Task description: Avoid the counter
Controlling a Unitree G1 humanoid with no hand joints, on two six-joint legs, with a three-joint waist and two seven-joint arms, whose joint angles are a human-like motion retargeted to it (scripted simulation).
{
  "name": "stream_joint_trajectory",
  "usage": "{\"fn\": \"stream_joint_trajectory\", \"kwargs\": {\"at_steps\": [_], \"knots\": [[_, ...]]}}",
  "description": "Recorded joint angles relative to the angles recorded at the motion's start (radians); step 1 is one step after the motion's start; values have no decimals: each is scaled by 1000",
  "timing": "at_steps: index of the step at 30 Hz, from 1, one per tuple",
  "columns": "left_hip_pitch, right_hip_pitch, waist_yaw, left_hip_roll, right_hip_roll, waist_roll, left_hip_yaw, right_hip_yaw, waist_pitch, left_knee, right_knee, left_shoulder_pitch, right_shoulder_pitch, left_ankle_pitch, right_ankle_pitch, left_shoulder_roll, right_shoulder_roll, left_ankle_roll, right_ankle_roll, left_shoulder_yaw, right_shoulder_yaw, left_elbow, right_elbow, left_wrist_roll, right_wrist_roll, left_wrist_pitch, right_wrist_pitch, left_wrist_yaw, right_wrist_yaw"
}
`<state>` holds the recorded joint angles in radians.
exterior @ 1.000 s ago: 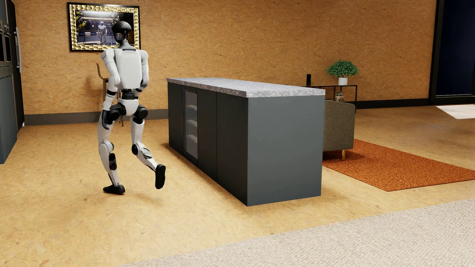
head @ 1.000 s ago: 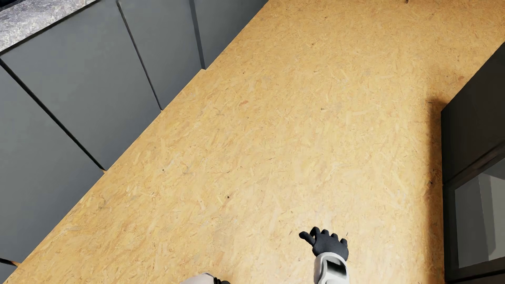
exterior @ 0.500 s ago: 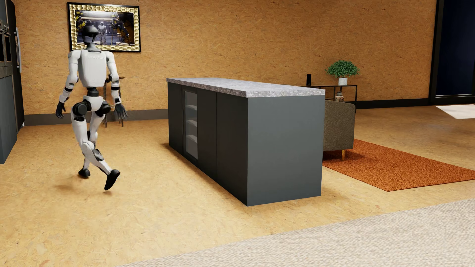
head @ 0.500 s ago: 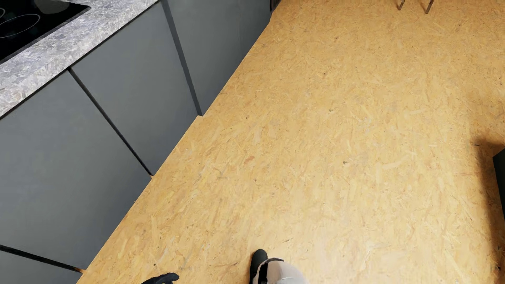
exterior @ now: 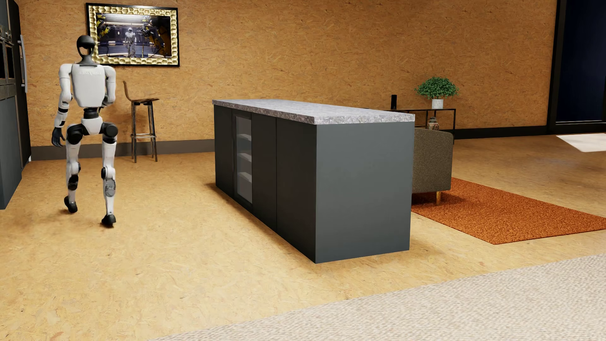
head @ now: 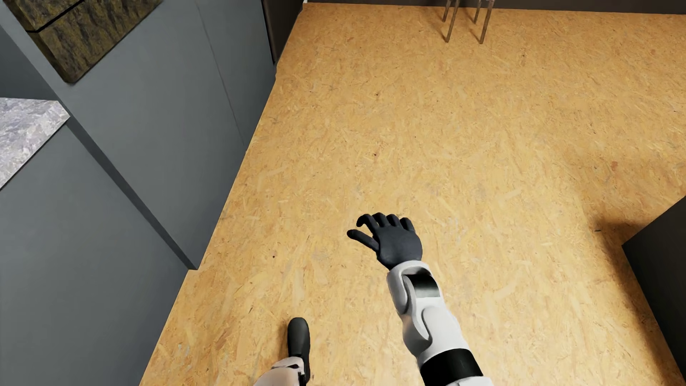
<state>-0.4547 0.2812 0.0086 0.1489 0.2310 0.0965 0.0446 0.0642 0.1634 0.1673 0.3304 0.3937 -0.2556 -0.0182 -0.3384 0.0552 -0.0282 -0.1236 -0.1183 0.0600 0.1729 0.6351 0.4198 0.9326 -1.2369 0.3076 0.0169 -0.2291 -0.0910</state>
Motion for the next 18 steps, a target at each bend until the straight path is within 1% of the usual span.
{"fn": "stream_joint_trajectory", "kwargs": {"at_steps": [1, 2, 3, 4, 5, 6, 7, 8, 9, 10, 11, 12, 13, 14, 15, 16, 17, 18], "knots": [[-9, 43, 3, -27, -14, -6, -17, -11, 3, 95, 32, -12, 37, 44, 9, -4, -11, 51, -3, 6, -16, 1, -32, 4, 62, -2, 1, 4, -2], [-2, 73, 9, -44, -33, -15, -24, -22, 4, 176, 78, -15, 71, 131, 45, -18, -32, 92, -12, 26, -10, -6, -32, -7, 83, -1, 9, 13, 18], [6, 77, 15, -49, -63, -26, -10, -47, 5, 267, 168, -10, 103, 142, 128, -37, -49, 95, -11, 55, -3, -18, -7, -28, 79, 5, 34, 29, 42], [10, 33, 20, -52, -102, -43, 18, -69, 11, 365, 328, -5, 135, 71, 239, -62, -62, 116, 21, 83, 2, -23, 47, -55, 52, 7, 77, 48, 74], [33, -51, 25, -56, -160, -62, 55, -106, 16, 416, 545, -13, 163, 1, 328, -83, -69, 121, 115, 105, 0, -14, 120, -83, 13, 4, 127, 60, 110], [63, -164, 26, -63, -235, -84, 91, -140, 22, 438, 759, -34, 189, -52, 446, -89, -64, 122, 197, 103, -20, 15, 207, -80, -18, 12, 187, 57, 138], [106, -274, 20, -68, -297, -106, 117, -160, 26, 437, 911, -65, 217, -94, 463, -77, -46, 121, 190, 84, -54, 49, 305, -52, -28, 23, 257, 48, 162], [153, -383, 8, -74, -334, -124, 135, -173, 29, 420, 1012, -101, 245, -125, 404, -58, -32, 117, 146, 57, -89, 79, 392, -13, -27, 27, 319, 37, 180], [197, -484, -6, -84, -358, -136, 141, -193, 32, 394, 1065, -141, 285, -148, 378, -37, -37, 114, 150, 24, -97, 99, 455, 35, -52, 23, 358, 26, 214], [241, -577, -21, -98, -376, -144, 143, -213, 33, 363, 1073, -183, 339, -167, 384, -21, -54, 111, 150, -1, -88, 104, 482, 68, -87, 10, 362, 20, 260], [285, -662, -36, -113, -391, -151, 144, -229, 32, 330, 1038, -225, 403, -185, 384, -11, -71, 108, 151, -2, -81, 103, 468, 68, -120, -15, 344, 25, 276], [327, -731, -49, -125, -398, -156, 145, -242, 32, 299, 952, -264, 476, -203, 371, -2, -82, 104, 140, -1, -99, 90, 434, 49, -120, -42, 306, 36, 268], [366, -781, -60, -136, -409, -159, 144, -259, 31, 275, 819, -300, 550, -226, 352, 8, -81, 98, 126, -4, -143, 72, 400, 25, -93, -63, 287, 45, 252], [405, -802, -70, -145, -430, -161, 146, -293, 30, 251, 632, -333, 613, -249, 344, 23, -64, 91, 128, -13, -205, 54, 375, 2, -38, -77, 281, 49, 240], [443, -793, -77, -153, -445, -164, 150, -349, 28, 224, 387, -367, 663, -268, 364, 41, -44, 83, 119, -25, -255, 39, 364, -17, 12, -85, 281, 51, 239], [480, -753, -81, -165, -436, -167, 156, -404, 25, 196, 79, -399, 699, -284, 402, 56, -31, 74, 141, -41, -283, 32, 364, -24, 30, -83, 301, 55, 242], [523, -750, -84, -175, -420, -167, 161, -418, 24, 168, -139, -430, 727, -304, 392, 67, -20, 65, 179, -55, -284, 34, 369, -23, 15, -70, 314, 56, 249], [564, -764, -81, -182, -410, -169, 180, -475, 22, 149, -229, -451, 741, -326, 280, 75, -11, 54, 243, -58, -277, 36, 374, -25, -12, -60, 320, 60, 269]]}}
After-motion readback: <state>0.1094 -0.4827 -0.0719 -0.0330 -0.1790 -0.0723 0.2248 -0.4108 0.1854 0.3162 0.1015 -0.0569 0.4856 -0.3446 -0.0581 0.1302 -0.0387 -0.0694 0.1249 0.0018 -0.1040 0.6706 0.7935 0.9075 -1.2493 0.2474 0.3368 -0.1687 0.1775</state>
